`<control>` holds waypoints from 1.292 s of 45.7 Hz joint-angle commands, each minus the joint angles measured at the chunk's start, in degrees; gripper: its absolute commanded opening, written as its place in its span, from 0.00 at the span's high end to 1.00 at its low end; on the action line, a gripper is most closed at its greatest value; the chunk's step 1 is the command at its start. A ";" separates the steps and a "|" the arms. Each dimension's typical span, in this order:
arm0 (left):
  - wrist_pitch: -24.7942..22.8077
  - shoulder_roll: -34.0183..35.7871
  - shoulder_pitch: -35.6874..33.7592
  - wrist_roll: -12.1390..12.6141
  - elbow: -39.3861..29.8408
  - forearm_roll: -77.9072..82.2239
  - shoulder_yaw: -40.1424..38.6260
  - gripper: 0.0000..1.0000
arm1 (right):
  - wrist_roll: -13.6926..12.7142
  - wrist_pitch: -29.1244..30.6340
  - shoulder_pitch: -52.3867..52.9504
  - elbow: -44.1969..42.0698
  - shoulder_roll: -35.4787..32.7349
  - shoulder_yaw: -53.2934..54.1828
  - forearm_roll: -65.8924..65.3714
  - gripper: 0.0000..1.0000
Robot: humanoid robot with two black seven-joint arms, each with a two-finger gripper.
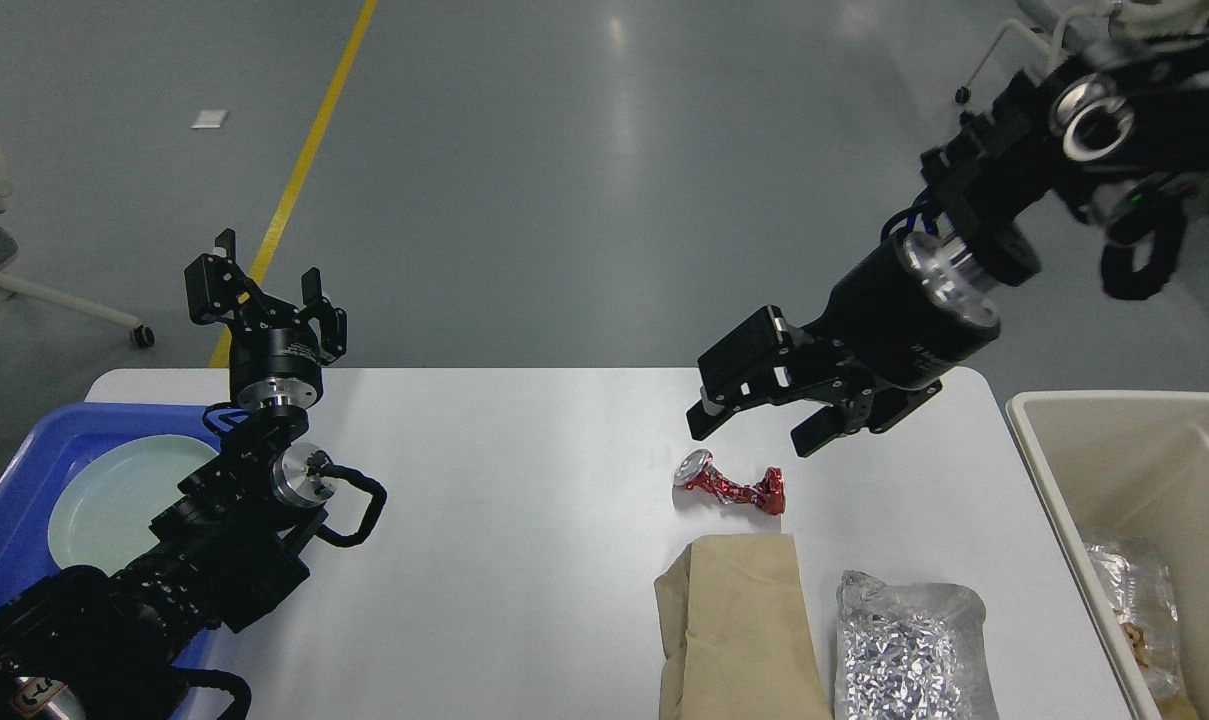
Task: Tidy desktop
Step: 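Lower the right gripper onto the brown paper bag and grasp it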
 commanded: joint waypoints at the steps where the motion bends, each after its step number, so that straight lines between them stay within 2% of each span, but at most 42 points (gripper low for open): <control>1: 0.00 0.00 0.00 0.03 0.01 0.00 0.00 0.00 | 0.01 -9.71 -8.22 -3.22 5.56 -0.23 -2.12 0.00; 18: 0.00 0.00 0.00 0.03 0.01 0.00 0.00 0.00 | 0.09 -27.21 -27.56 -13.42 18.49 -0.58 -10.82 0.00; 36: 0.00 0.00 0.00 0.03 0.01 0.00 0.00 0.00 | 0.09 -39.17 -36.27 -19.67 30.18 -9.54 -14.87 0.00; 42: 0.00 0.00 0.00 0.03 0.01 0.00 0.00 0.00 | 0.01 -39.70 -37.41 -20.81 30.97 -10.78 -14.87 0.06; 45: 0.00 0.00 0.00 0.03 0.01 0.00 0.00 0.00 | -0.08 -39.70 -38.03 -20.90 30.97 -11.48 -15.22 0.16; 49: 0.00 0.00 0.00 0.03 0.01 0.00 0.00 0.00 | -0.08 -39.70 -38.46 -20.90 31.41 -12.80 -15.48 0.67; 50: 0.00 -0.09 0.00 0.03 0.01 0.00 0.00 0.00 | -0.08 -39.70 -38.64 -20.90 31.41 -12.89 -15.48 0.76; 52: 0.00 0.00 0.00 0.03 0.01 0.00 0.00 0.00 | -0.08 -39.61 -38.90 -20.90 31.41 -12.89 -15.48 0.86; 56: 0.00 -0.09 0.00 0.03 0.01 0.00 0.00 0.00 | 0.01 -39.52 -39.43 -20.90 31.41 -12.89 -15.48 0.99; 59: 0.00 0.00 0.00 0.03 0.01 0.00 0.00 0.00 | 0.01 -39.35 -39.78 -20.81 31.41 -12.89 -15.39 1.00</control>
